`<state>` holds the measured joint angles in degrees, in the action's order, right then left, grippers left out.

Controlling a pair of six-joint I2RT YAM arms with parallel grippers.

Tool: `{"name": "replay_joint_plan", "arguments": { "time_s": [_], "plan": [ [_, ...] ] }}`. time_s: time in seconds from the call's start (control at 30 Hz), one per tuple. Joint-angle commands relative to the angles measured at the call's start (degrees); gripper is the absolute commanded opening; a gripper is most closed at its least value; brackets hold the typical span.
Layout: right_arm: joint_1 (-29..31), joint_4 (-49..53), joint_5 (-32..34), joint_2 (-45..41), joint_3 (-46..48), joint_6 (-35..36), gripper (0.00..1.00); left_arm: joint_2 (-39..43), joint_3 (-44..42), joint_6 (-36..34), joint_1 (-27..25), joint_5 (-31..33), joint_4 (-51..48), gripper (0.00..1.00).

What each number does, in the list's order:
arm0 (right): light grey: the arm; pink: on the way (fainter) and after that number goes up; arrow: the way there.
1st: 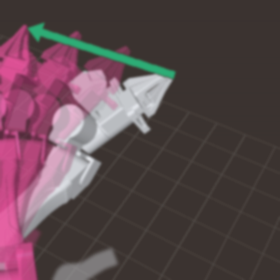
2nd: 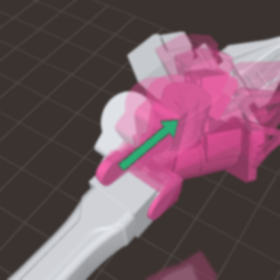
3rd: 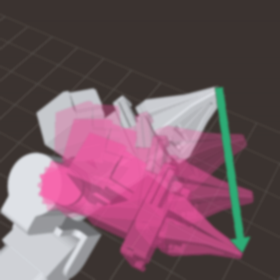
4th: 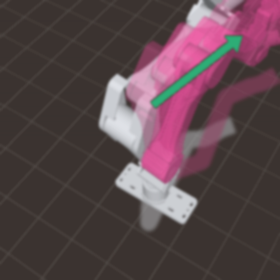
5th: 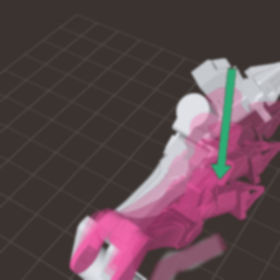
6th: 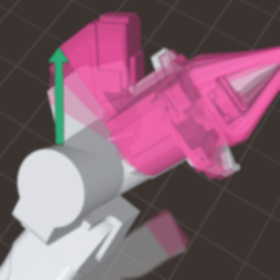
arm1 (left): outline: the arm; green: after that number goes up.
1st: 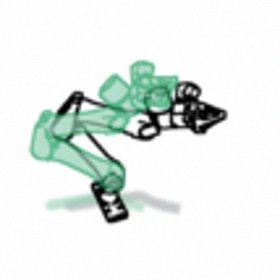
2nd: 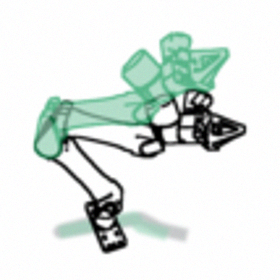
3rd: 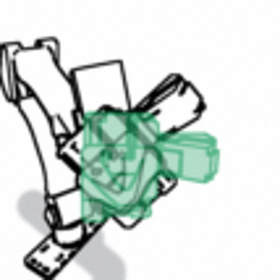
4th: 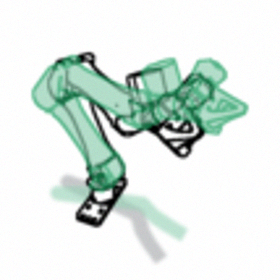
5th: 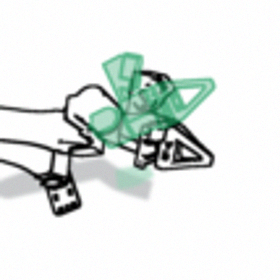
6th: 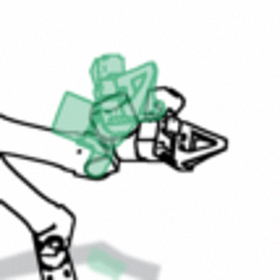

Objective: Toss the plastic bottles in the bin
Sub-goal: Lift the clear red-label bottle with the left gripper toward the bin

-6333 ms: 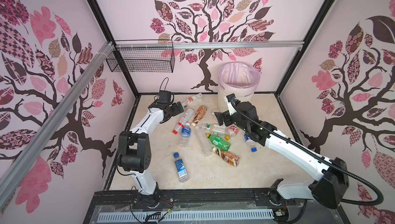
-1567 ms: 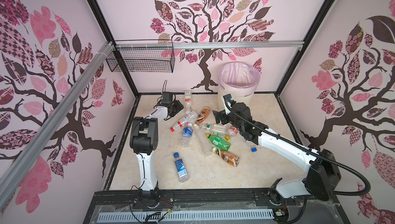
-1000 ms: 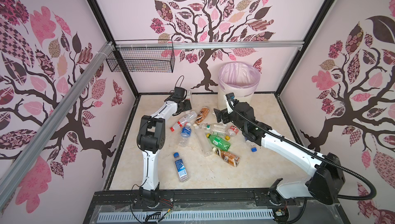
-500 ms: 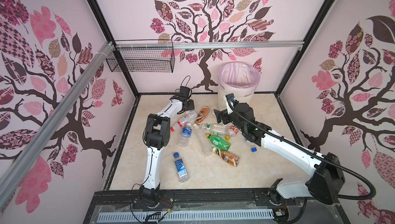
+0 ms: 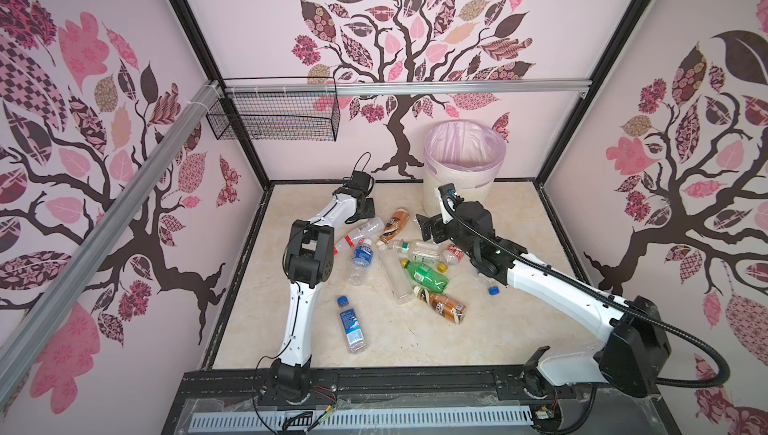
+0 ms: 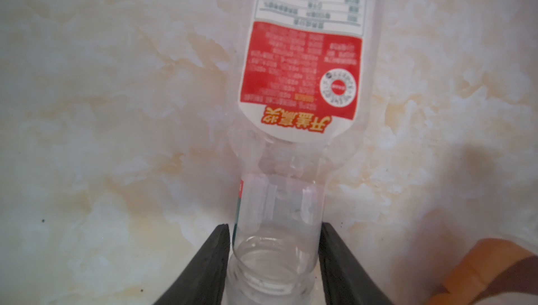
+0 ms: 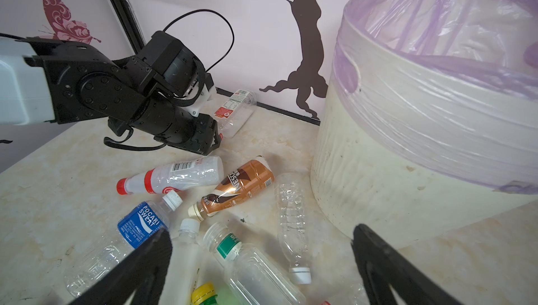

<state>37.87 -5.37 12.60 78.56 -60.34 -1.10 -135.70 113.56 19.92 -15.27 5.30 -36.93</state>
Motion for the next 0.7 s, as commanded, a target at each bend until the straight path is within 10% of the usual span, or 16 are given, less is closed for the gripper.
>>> {"name": "replay_joint_plan", "arguments": {
  "time_s": [0.0, 0.67],
  "plan": [
    [0.3, 0.3, 1.4, -1.2, -0.9, -0.9, 0.99, -0.3, 1.5, -0.1, 0.3, 0.3, 0.1, 0.45],
    [-1.3, 11.7, -3.7, 2.7, -13.3, -11.2, 0.99, 21.9, -15.2, -2.7, 0.9, -3.2, 10.9, 0.4]
  ]
}}
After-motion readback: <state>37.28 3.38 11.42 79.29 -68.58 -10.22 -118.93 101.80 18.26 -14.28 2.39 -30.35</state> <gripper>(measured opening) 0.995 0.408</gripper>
